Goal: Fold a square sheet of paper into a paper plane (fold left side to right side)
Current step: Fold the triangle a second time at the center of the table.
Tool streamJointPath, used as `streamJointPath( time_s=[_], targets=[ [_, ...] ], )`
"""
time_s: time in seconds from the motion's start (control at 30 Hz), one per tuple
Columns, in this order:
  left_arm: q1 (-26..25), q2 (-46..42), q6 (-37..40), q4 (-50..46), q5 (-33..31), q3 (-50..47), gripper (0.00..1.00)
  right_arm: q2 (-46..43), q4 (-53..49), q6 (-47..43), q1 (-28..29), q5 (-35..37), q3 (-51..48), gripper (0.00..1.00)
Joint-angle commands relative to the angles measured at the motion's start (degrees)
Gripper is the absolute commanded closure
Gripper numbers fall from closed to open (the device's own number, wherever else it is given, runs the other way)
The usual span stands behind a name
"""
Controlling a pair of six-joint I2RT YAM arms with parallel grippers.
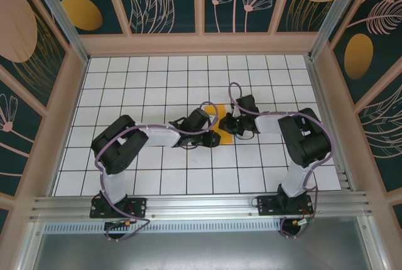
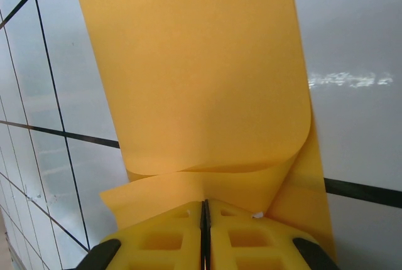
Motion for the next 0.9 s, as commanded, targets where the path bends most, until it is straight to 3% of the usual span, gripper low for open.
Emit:
streamJointPath(
  time_s=[0.0,0.2,0.3,0.6,0.87],
  targets=[
    [-0.2,1.7,-1.0,-2.4,-1.0,-2.3,0.70,-1.2,-1.7,-1.2,-0.4,0.1,0.0,0.88],
    [-0.3,2.2,-1.2,-2.3,-1.3,-3.2,0.74,-7.3,-4.3,-2.1,-1.1,-0.2,0.1,0.90],
    [-0.4,2.2,-1.2,-2.5,-1.6,-2.9,0.75,-8.4,-3.1,-0.8,-0.5,-0.9,-2.0,0.97],
    [-0.7,2.2,-1.0,-3.8,-3.0,-2.8,0.78,-5.1,1.6,3.1,3.9,-1.1,-3.4,0.98],
    [-0.8,2.6,-1.3,-5.4,-5.0,-2.4,0.79,-1.6,-0.2,1.5,5.5,2.6,-2.4,0.97]
  ],
)
